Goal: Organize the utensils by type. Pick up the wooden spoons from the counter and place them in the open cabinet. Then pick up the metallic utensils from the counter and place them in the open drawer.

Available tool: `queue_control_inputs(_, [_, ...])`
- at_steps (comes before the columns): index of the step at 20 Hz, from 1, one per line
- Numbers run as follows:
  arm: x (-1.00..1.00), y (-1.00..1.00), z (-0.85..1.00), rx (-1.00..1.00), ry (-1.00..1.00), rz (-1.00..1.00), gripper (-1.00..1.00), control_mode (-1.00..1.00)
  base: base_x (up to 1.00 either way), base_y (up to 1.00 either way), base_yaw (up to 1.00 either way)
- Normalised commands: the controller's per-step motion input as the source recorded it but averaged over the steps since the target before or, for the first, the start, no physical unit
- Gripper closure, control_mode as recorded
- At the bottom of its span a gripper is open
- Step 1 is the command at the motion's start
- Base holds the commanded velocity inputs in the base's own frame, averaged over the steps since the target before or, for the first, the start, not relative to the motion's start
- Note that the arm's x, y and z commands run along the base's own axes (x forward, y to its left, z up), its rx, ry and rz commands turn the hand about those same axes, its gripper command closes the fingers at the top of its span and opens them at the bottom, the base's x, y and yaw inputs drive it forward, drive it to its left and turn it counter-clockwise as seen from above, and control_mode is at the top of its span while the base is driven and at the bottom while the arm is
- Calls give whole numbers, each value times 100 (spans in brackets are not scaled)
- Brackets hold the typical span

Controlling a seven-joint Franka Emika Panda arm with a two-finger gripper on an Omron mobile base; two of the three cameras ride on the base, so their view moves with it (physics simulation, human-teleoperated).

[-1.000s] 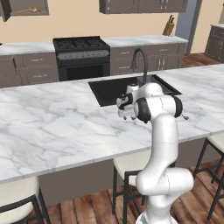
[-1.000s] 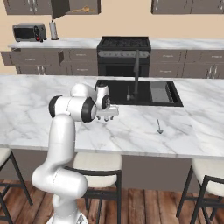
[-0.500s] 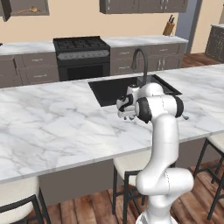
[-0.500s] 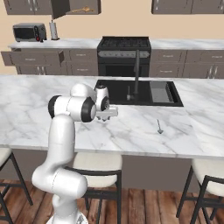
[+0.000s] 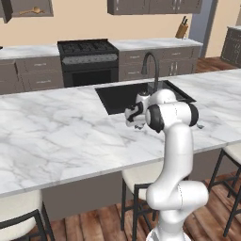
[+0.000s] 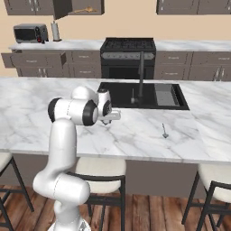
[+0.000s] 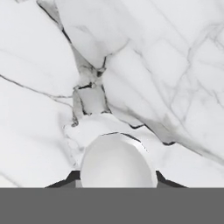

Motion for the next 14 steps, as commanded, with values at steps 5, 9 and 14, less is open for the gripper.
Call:
queue_control_inputs(5, [-16,-3,15,0,-19,0,100,-100,0,0,0])
queue_control_inputs(9, [-38,-3,33,2,-21,0,100,-100,0,0,0])
queue_control_inputs(14, [-55,-6,48,3,-16,2,100,-100,0,0,0])
